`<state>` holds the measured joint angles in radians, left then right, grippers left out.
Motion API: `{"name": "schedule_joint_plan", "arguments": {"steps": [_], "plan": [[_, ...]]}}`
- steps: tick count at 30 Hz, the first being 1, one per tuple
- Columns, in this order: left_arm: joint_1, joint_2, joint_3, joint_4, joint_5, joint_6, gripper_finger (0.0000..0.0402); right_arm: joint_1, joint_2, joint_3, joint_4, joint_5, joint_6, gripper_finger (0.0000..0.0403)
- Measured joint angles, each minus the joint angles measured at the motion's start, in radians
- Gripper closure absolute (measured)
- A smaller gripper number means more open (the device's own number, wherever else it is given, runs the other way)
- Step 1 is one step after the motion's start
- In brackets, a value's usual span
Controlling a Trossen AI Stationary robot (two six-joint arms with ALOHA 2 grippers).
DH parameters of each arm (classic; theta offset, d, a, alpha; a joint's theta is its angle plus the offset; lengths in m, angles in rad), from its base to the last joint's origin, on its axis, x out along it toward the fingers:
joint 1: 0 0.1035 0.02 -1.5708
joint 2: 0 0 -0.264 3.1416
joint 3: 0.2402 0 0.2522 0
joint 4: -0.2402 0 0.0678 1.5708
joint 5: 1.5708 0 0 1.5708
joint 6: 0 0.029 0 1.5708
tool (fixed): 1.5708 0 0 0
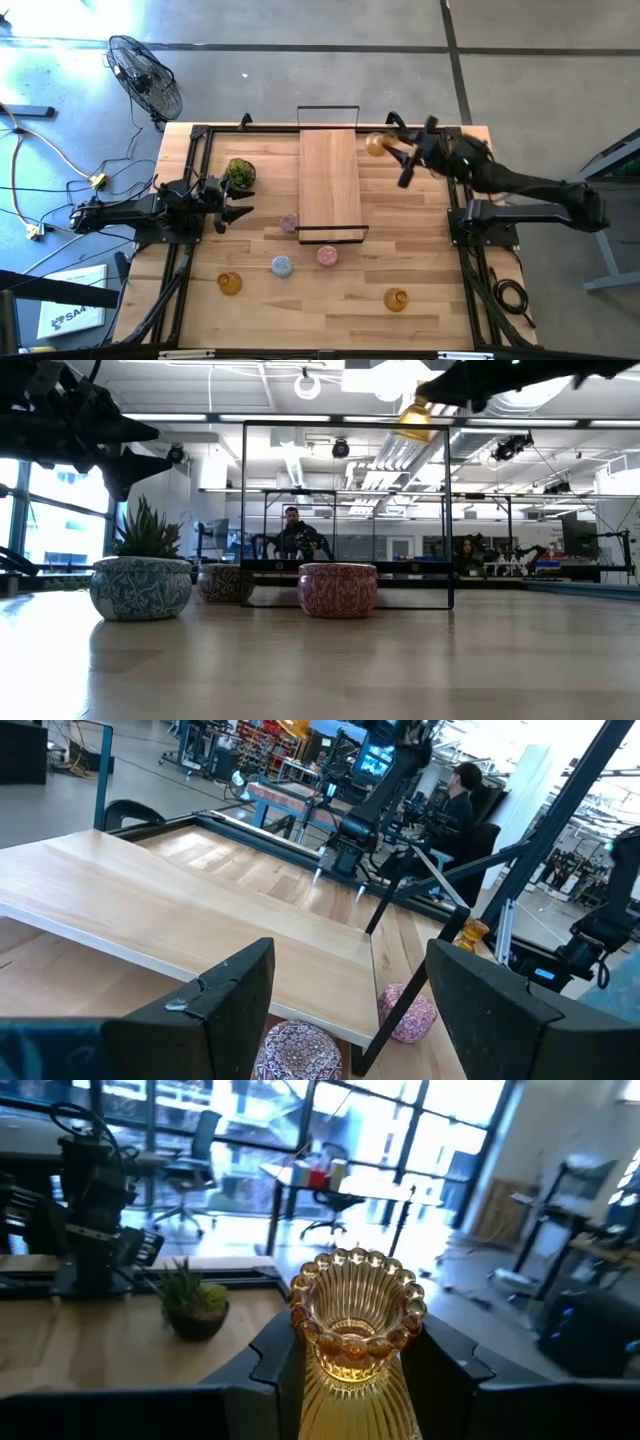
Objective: Pick & Place candle stick holders
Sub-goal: Put the top orange glass candle holder on the shelf
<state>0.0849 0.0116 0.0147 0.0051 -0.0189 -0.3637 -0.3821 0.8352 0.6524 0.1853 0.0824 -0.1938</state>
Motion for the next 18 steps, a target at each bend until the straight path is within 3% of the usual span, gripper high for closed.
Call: {"name": "schedule_joint_plan", "arguments": {"steps": [9,18], "plan": [[0.0,0.0,0.0,0.0,0.004,0.0,0.0144,-0.16,0.382,0.249,0.041,-0.311,0.038,0.028],[0.0,0.0,0.0,0.0,0.01,0.0,0.0144,-0.174,0.731,0.493,0.02,-0.454,0.068,0.028]]}}
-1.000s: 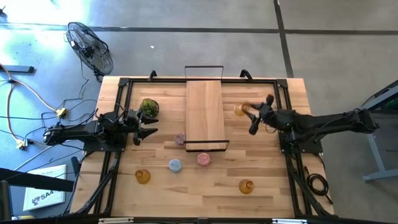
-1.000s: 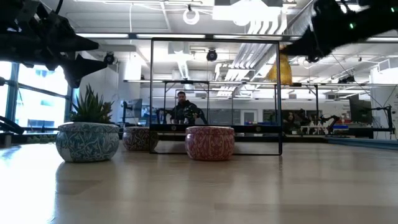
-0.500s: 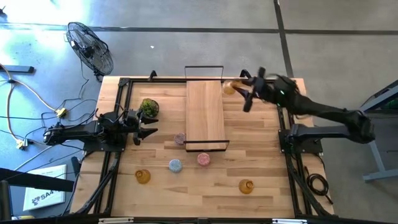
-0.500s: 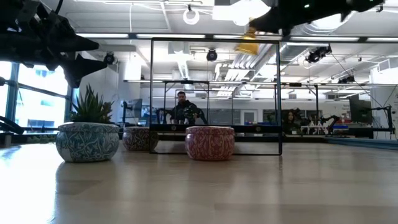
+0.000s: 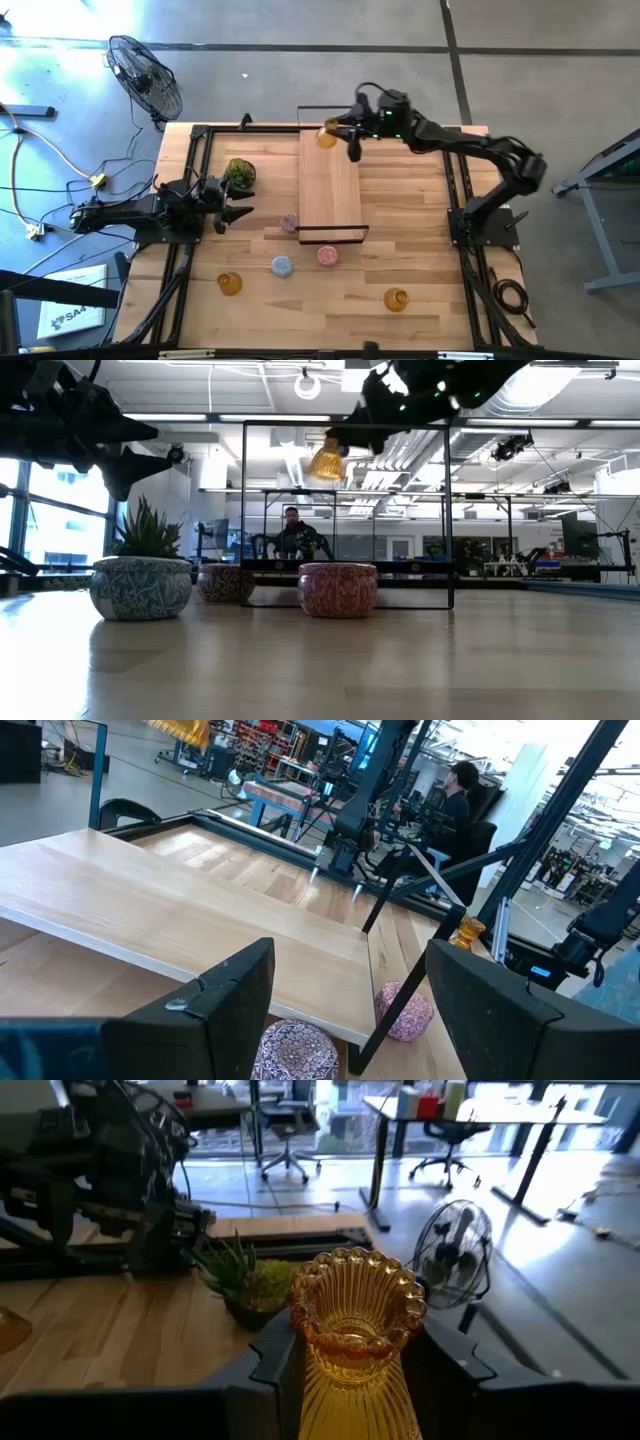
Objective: Pick & Place candle stick holders
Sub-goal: Put the top orange glass candle holder on the shelf
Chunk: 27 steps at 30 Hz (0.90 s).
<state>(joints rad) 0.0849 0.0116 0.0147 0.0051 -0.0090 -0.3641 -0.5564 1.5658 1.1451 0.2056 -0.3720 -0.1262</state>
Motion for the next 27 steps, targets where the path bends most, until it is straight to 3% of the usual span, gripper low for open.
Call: {"name": "schedule_joint_plan", "arguments": {"steps": [15,24,27], "plan": [[0.0,0.0,0.0,-0.002,0.021,0.0,0.0144,-0.004,0.26,0.082,0.02,-0.012,0.031,0.028],[0.0,0.0,0.0,-0.003,0.021,-0.003,0.0144,-0.005,0.33,0.107,0.068,0.038,0.043,0.028],[0.0,0.0,0.0,-0.003,0.021,-0.003,0.0144,-0.003,0.338,0.107,0.092,0.115,0.043,0.028]]}}
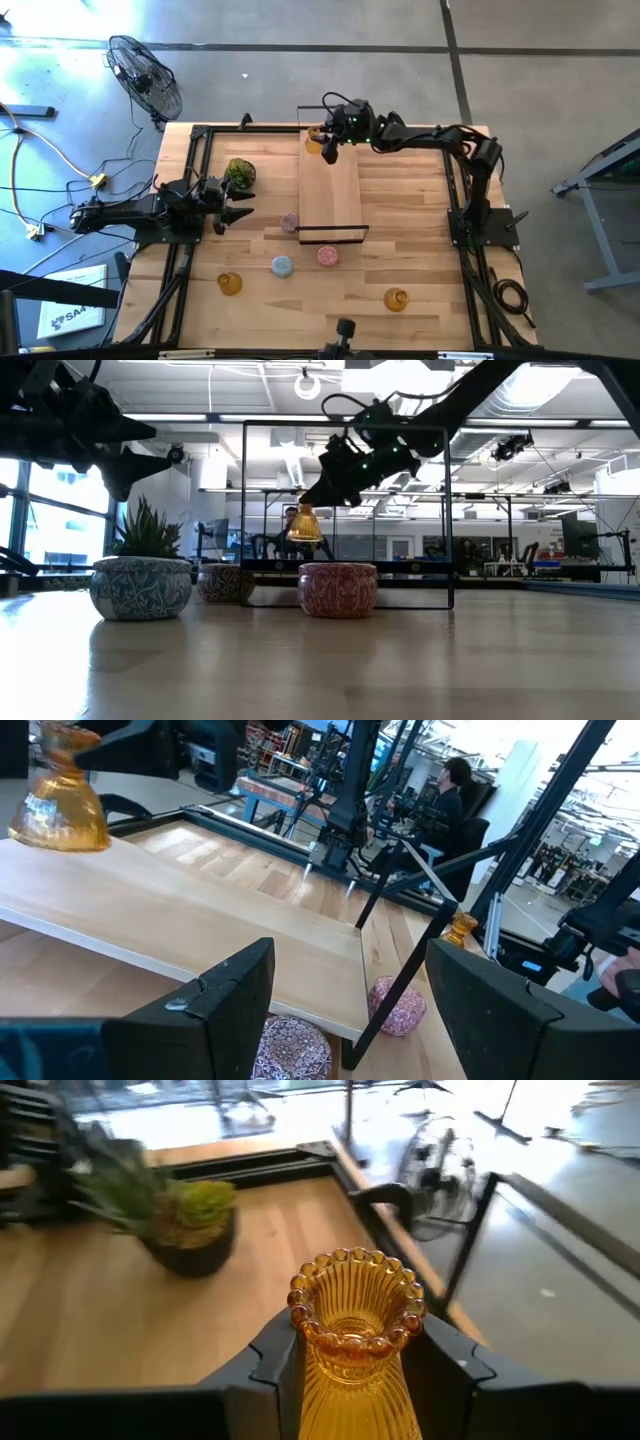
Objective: Pick & Place candle stick holders
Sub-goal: Put the top orange glass candle holder on the shelf
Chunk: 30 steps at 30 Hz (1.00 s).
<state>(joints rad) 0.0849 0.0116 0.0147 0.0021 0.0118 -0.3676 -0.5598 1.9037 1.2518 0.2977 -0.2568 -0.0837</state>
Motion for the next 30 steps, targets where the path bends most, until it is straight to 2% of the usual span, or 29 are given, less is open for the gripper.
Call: {"name": "schedule_joint_plan", "arguments": {"steps": [10,30], "plan": [[0.0,0.0,0.0,0.0,0.0,0.001,0.0144,-0.001,0.053,0.0,0.082,0.023,0.024,0.028],[0.0,0.0,0.0,0.0,0.0,0.003,0.0144,-0.002,0.062,-0.002,0.036,0.058,0.011,0.028]]}}
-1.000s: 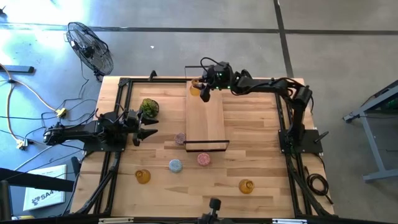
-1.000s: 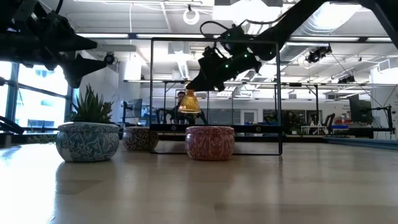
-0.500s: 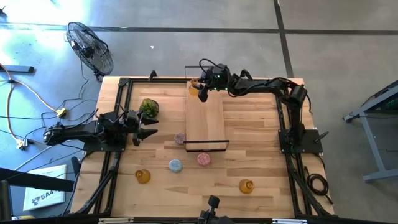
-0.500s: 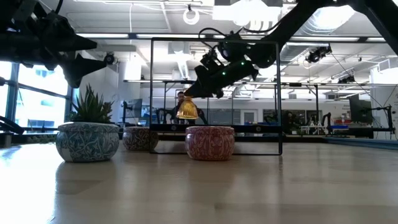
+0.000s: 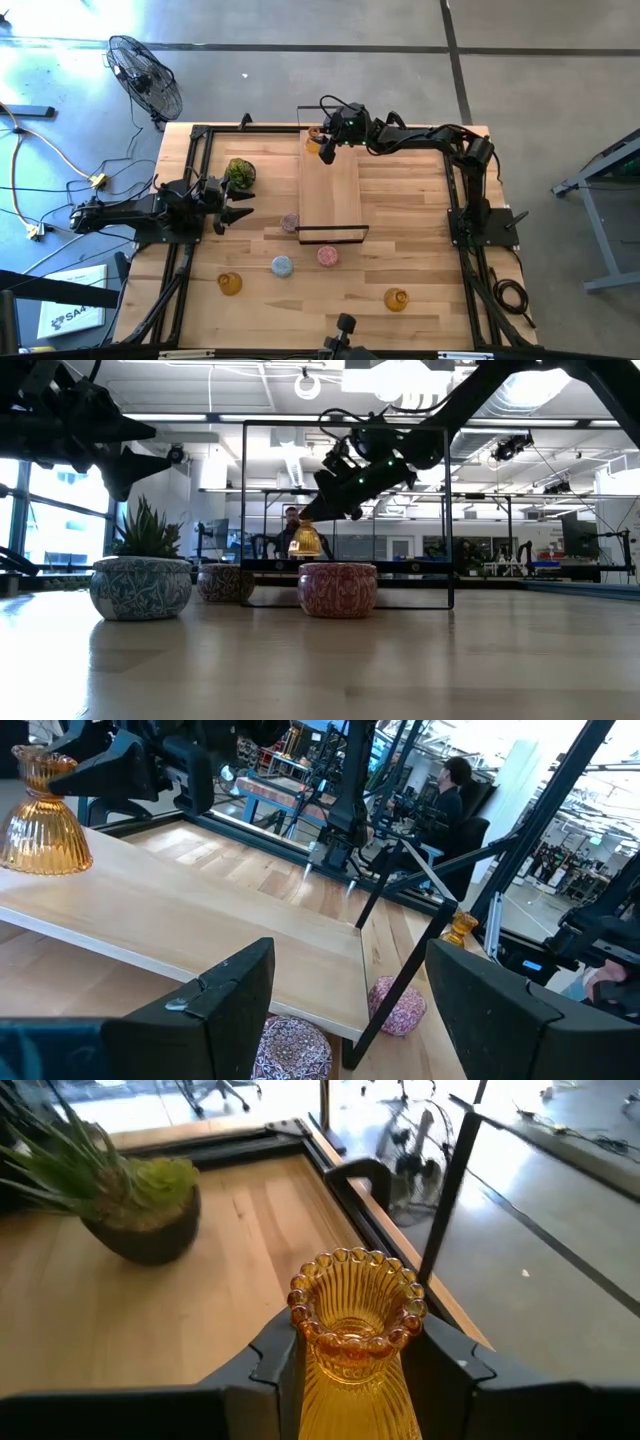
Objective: Pick & Place candle stick holders
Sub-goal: Put the top orange glass candle holder on the shelf
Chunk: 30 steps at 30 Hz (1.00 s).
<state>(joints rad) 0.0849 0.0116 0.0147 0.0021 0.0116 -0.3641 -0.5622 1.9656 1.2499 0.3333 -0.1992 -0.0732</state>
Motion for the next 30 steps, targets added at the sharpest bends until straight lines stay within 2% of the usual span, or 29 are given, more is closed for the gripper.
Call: {"name": "schedule_joint_plan", "arguments": {"steps": [6,10,20,26,30], "plan": [[0.0,0.0,0.0,0.0,0.0,-0.001,0.0144,-0.001,0.0,0.0,-0.068,0.094,-0.014,0.028],[0.0,0.0,0.0,0.0,0.0,-0.006,0.0144,-0.001,0.0,0.0,-0.075,0.1,-0.009,0.028],[0.0,0.0,0.0,0.001,0.011,-0.007,0.0144,0.0,0.0,-0.002,-0.078,0.177,0.111,0.0279],[0.0,0.0,0.0,0.001,0.013,-0.007,0.0144,-0.001,0.0,-0.003,-0.093,0.21,0.145,0.0173],[0.0,0.0,0.0,0.002,0.013,-0.007,0.0144,0.001,0.0,-0.003,-0.095,0.22,0.147,0.0141]]}}
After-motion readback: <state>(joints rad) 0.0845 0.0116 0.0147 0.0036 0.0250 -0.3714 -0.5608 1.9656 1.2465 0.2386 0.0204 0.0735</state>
